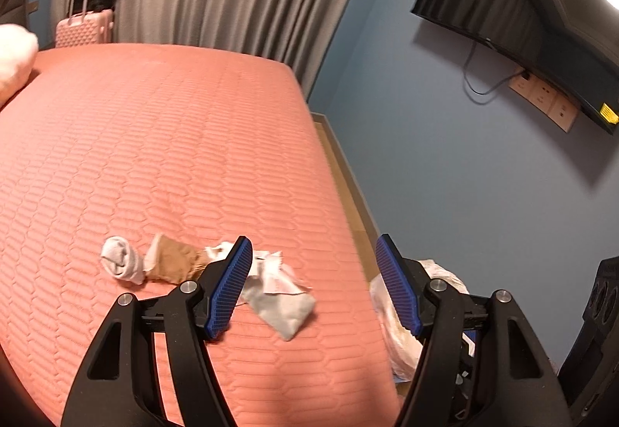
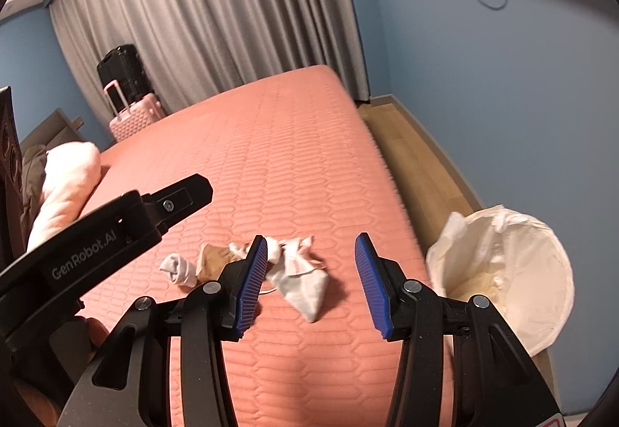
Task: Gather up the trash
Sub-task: 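Move both open tools back from the wastebasket to the pile on the bed, then grasp the grey sock with the left tool while the right tool grasps the red velvet scrunchie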
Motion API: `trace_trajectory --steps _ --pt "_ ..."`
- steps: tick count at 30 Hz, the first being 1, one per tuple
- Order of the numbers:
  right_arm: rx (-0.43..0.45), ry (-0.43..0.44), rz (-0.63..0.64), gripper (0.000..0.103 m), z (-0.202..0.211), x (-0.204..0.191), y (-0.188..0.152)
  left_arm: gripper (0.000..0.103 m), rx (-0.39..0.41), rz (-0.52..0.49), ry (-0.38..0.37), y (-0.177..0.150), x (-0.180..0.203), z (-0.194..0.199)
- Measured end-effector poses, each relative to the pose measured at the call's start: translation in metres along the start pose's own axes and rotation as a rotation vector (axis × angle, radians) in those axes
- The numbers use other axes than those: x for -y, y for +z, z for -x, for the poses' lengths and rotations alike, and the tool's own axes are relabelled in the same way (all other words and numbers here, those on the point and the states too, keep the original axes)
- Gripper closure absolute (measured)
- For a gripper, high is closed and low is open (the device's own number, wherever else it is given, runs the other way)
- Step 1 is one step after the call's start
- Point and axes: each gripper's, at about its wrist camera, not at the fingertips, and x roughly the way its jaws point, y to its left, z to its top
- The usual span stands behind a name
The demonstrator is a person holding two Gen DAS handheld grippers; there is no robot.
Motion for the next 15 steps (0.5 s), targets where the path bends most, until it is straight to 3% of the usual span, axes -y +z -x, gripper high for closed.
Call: trace_trajectory --steps 8,15 --pt "-0.07 0.034 0.053 0.056 -0.03 -0.04 -0.016 0.04 -0.016 0.078 0.072 -0.004 -0.059 0.002" --pt "-0.164 0.07 0.085 0.056 -0.072 -0.074 -0.039 0.04 -0.053 0.14 0.207 -0.015 -0.13 -0.007"
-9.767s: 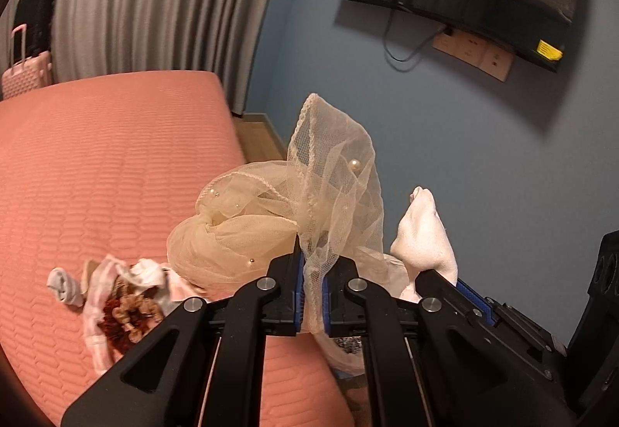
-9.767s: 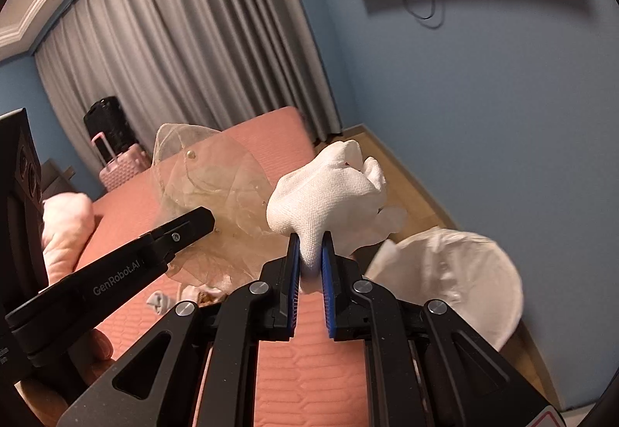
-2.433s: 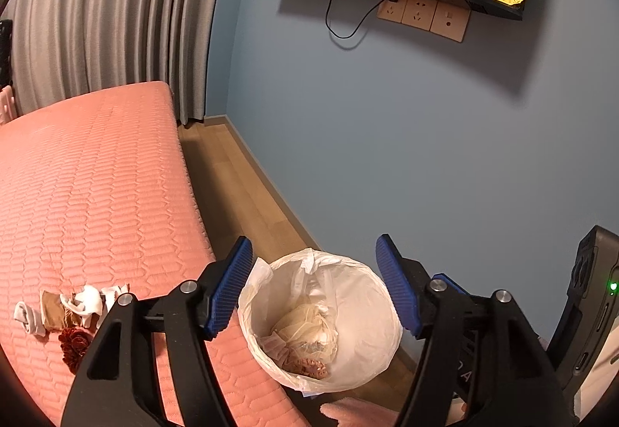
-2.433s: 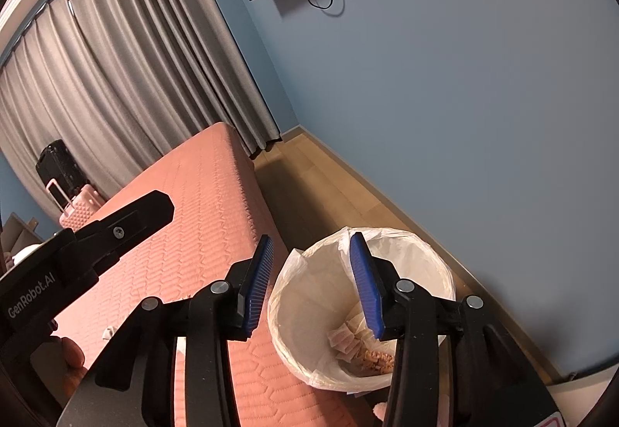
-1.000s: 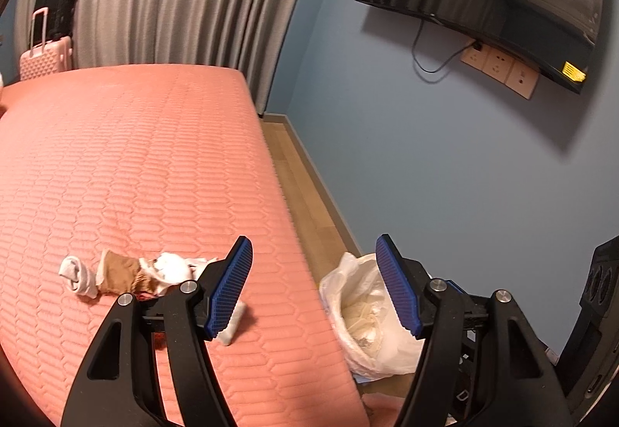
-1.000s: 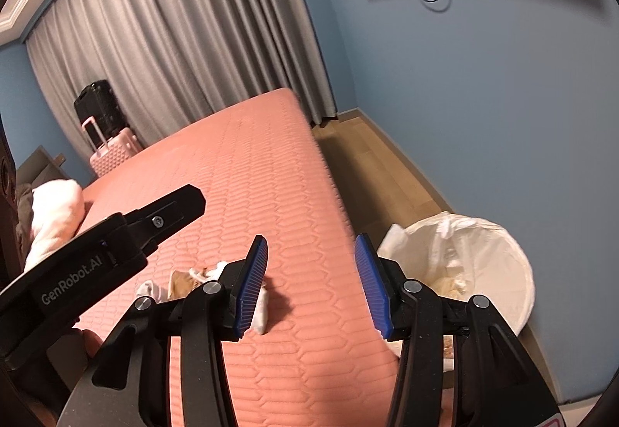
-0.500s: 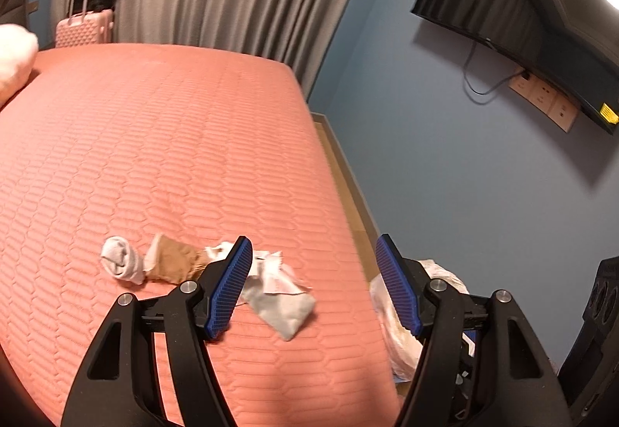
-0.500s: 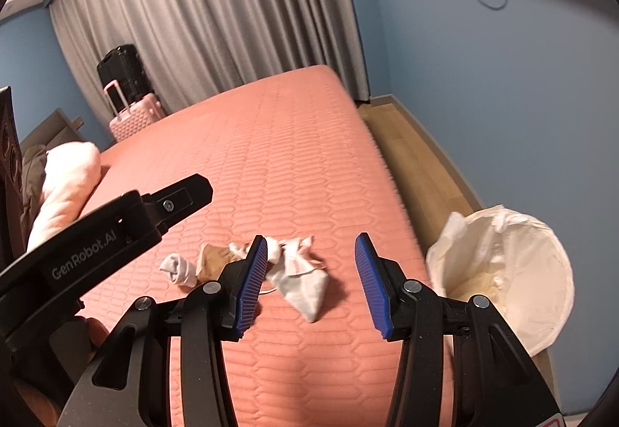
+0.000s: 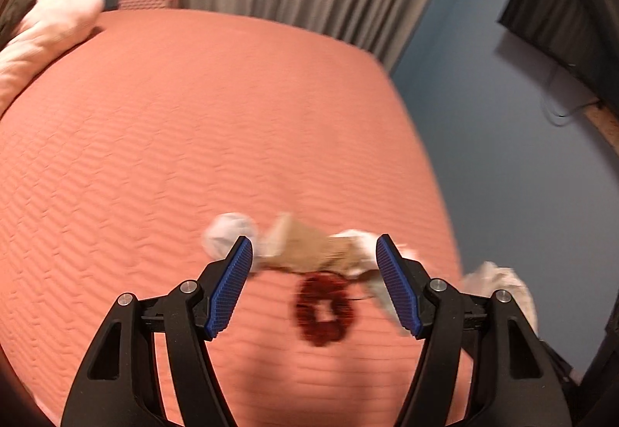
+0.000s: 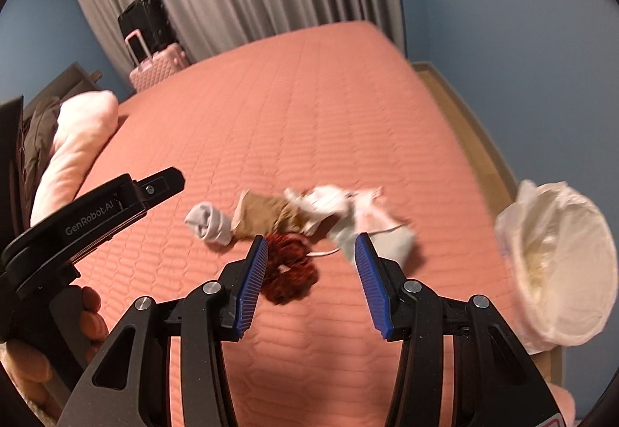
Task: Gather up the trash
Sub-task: 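Grasp the grey sock with the left tool while the right tool grasps the red velvet scrunchie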
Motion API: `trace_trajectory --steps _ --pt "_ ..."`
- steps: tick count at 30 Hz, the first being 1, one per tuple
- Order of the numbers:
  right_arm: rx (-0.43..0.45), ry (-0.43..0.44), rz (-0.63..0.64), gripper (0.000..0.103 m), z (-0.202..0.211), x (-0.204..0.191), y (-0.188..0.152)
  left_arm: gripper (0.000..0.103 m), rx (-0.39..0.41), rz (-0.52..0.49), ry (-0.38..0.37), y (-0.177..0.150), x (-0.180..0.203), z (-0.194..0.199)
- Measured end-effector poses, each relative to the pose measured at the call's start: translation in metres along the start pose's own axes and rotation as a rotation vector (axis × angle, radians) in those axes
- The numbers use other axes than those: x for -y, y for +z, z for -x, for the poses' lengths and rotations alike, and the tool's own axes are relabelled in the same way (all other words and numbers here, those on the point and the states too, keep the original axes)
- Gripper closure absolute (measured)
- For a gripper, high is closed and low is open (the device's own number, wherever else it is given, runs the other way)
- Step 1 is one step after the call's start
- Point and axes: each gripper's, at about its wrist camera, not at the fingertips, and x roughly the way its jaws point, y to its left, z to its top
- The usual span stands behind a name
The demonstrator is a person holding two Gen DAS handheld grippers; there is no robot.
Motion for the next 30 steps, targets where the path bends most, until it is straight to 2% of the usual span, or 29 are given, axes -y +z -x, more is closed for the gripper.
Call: trace_trajectory --steps 4,9,23,25,27,30 --pt "-0.063 0.013 0.012 0.056 -0.035 -0.015 -0.008 0.04 -0.035 0.054 0.049 0.001 -0.035 -0.019" --pt "-0.136 0.009 0.018 0.056 -0.078 -0.026 -0.016 0.04 -0.084 0.082 0.075 0.002 -0.063 -0.045" --pt "-0.252 -0.033 0.005 0.056 -0.154 -0.024 -0.02 0.04 -0.184 0.107 0.061 0.0 -0.075 -0.112" --pt "-0.267 -0.04 0.003 0.06 -0.161 -0.023 -0.022 0.041 -0.184 0.101 0.054 -0.001 -0.074 -0.116" --pt "-0.28 -0.043 0.0 0.065 -0.166 -0.021 -0.024 0.044 -0.188 0.095 0.042 0.0 -0.075 -0.121" --pt "-0.289 -0.043 -0.017 0.069 -0.173 -0.017 -0.026 0.051 -0.196 0.092 0.023 -0.001 -0.075 -0.125"
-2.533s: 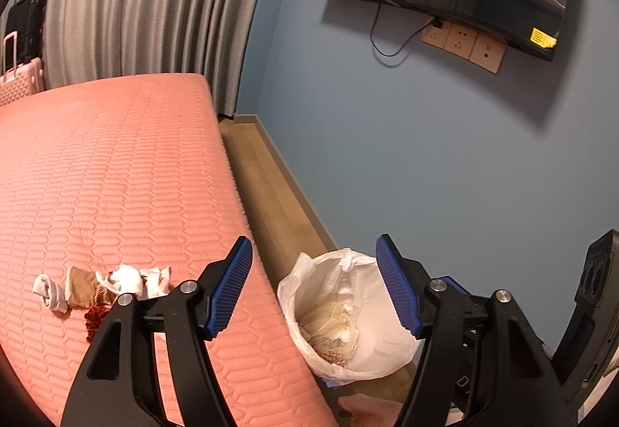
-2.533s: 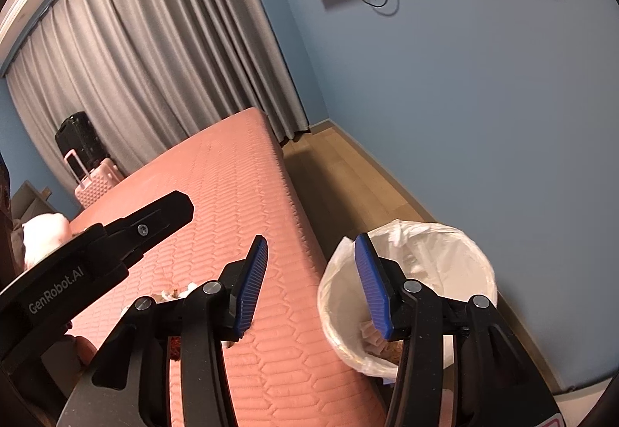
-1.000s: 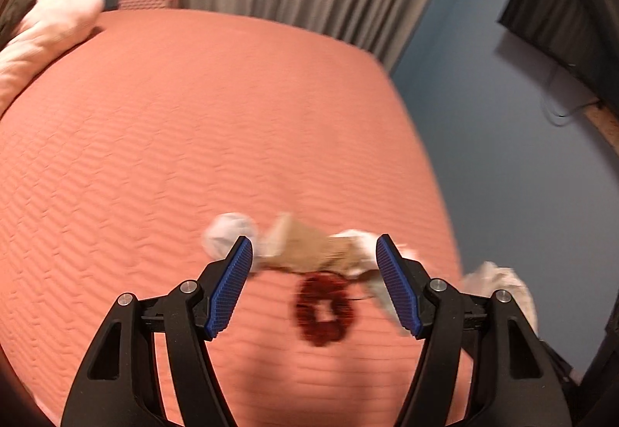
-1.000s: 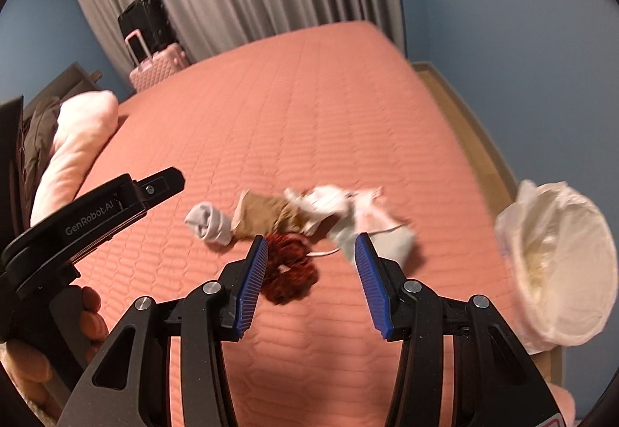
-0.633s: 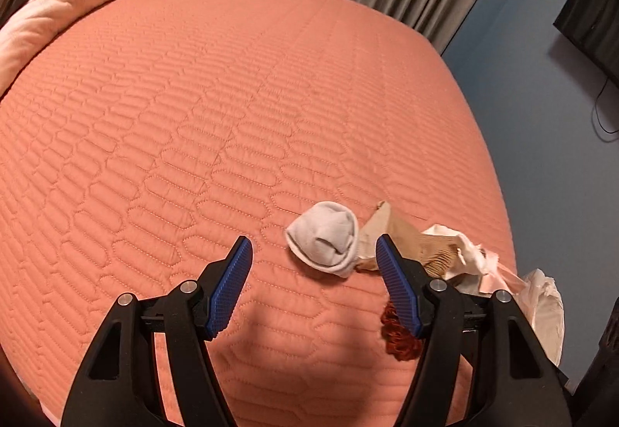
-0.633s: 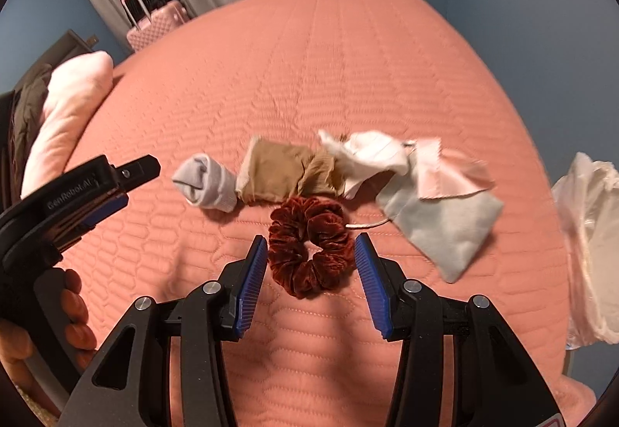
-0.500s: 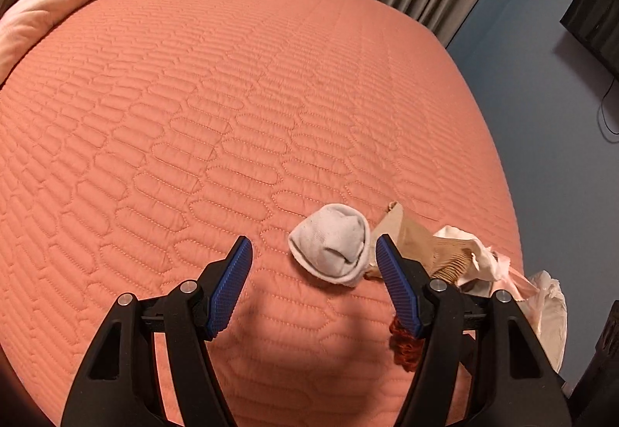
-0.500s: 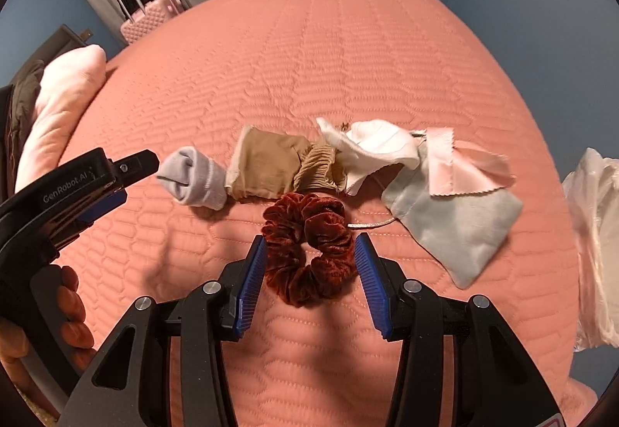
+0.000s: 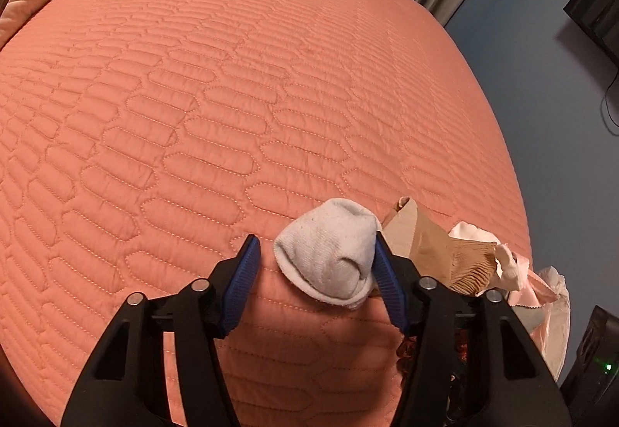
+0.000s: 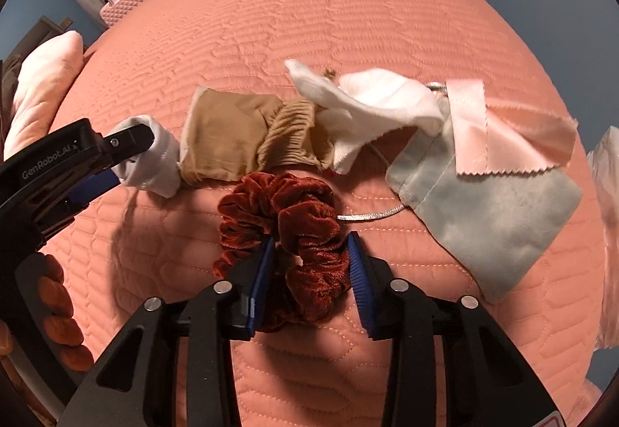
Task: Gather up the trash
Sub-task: 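Grasp the grey sock with the left tool while the right tool grasps the red velvet scrunchie, then carry sock and red scrunchie over the wastebasket and open both tools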
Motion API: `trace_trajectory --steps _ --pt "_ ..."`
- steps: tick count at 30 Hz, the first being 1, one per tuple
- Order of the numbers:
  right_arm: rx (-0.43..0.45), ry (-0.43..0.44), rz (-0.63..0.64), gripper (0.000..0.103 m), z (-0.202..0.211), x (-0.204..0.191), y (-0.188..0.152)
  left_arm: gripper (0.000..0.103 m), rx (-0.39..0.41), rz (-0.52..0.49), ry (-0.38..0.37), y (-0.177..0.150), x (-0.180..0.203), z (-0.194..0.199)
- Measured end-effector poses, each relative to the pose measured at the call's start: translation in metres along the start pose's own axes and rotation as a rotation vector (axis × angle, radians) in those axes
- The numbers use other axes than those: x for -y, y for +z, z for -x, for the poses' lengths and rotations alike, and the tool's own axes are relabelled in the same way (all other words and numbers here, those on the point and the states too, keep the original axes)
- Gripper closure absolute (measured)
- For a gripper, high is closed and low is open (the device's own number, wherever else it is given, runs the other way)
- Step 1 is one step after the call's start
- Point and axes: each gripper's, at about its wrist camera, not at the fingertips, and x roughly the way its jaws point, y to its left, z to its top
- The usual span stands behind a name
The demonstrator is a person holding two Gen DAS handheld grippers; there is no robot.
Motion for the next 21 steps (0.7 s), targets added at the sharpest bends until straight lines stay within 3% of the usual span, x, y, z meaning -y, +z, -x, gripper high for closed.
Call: trace_trajectory --steps 9,21 --pt "0.001 0.001 -0.006 0.084 0.004 0.003 0.0 0.074 0.009 -0.028 -0.019 -0.002 0.012 0.002" --pt "0.123 0.075 -0.008 0.086 0.074 -0.003 0.0 0.076 0.103 -0.084 -0.049 -0.009 0.049 0.069"
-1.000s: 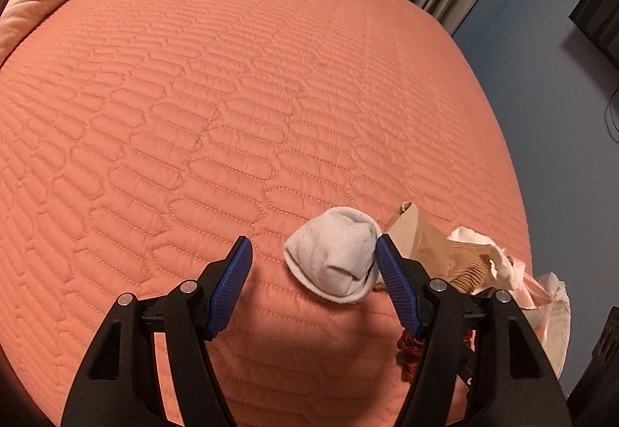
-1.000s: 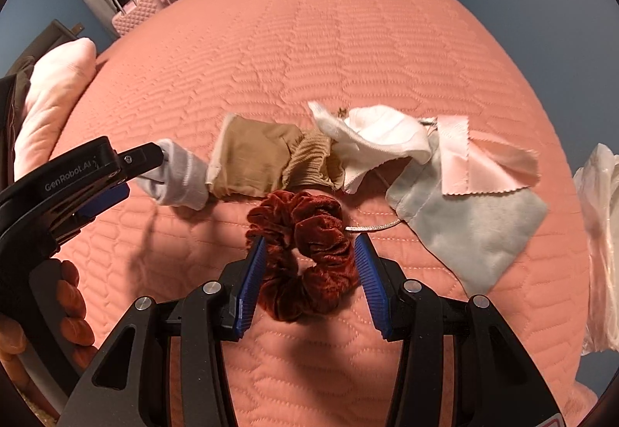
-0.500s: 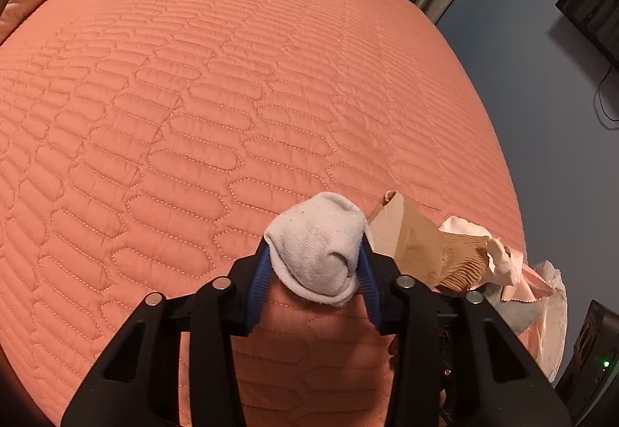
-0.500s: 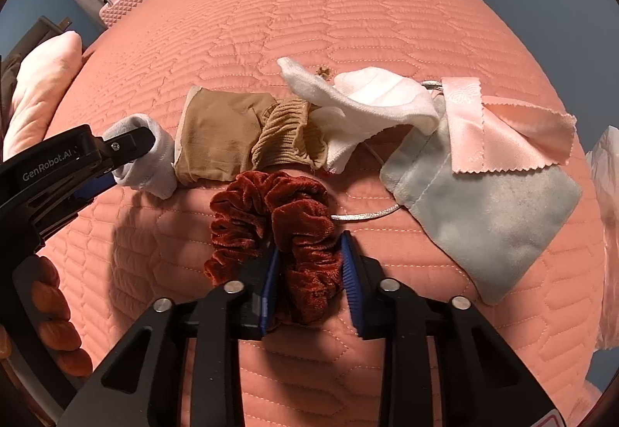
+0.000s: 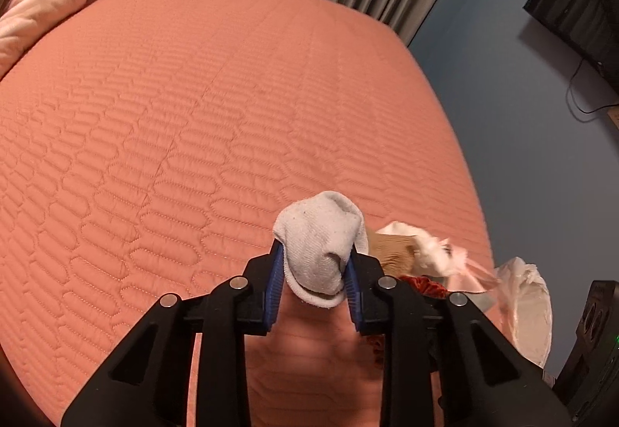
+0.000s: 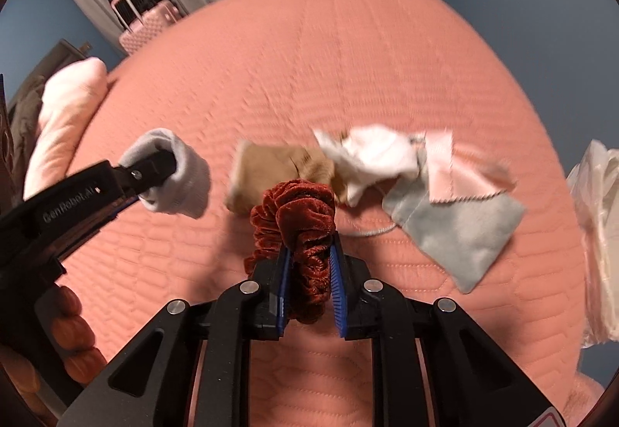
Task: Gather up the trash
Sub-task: 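Carry sock and red scrunchie over the wastebasket and open both tools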
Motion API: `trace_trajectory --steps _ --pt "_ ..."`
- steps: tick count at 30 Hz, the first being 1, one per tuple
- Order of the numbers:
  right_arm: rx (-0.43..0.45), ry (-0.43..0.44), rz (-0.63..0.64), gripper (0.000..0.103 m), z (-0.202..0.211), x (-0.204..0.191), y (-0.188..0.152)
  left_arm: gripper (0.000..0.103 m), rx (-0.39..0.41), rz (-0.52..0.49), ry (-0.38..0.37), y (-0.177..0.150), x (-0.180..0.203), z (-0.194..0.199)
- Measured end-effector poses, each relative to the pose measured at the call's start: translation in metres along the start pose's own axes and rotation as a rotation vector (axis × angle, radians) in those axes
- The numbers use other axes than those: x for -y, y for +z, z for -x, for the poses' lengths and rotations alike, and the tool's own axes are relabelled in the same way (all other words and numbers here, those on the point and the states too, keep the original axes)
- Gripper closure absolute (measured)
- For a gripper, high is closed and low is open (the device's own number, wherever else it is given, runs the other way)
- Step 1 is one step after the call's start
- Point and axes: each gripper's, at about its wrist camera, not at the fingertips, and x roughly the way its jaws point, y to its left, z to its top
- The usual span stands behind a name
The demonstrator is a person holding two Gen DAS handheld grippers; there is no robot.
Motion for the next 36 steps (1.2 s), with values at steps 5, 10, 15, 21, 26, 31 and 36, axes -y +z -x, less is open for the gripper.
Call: trace_trajectory --steps 5,10,15,21,26,31,36 --pt "0.097 0.021 0.0 0.086 0.05 0.003 0.007 0.076 0.049 -0.054 -0.036 0.003 0.036 0.032" --pt "0.2 0.027 -0.019 0.086 0.105 0.022 0.01 0.076 0.096 -0.118 -0.08 0.003 0.082 0.059" --pt "0.289 0.019 -0.063 0.086 0.156 0.053 0.009 0.076 0.132 -0.193 -0.122 0.001 0.13 0.081" --pt "0.384 -0.014 -0.129 0.086 0.214 0.104 0.006 0.076 0.157 -0.293 -0.179 -0.014 0.191 0.1" --pt "0.441 -0.051 -0.181 0.086 0.25 0.146 -0.006 0.076 0.167 -0.375 -0.22 -0.03 0.242 0.111" --pt "0.485 -0.097 -0.232 0.086 0.278 0.186 -0.02 0.076 0.162 -0.446 -0.26 -0.044 0.283 0.112" --pt "0.513 -0.129 -0.28 0.086 0.297 0.221 -0.032 0.076 0.148 -0.512 -0.292 -0.06 0.317 0.108"
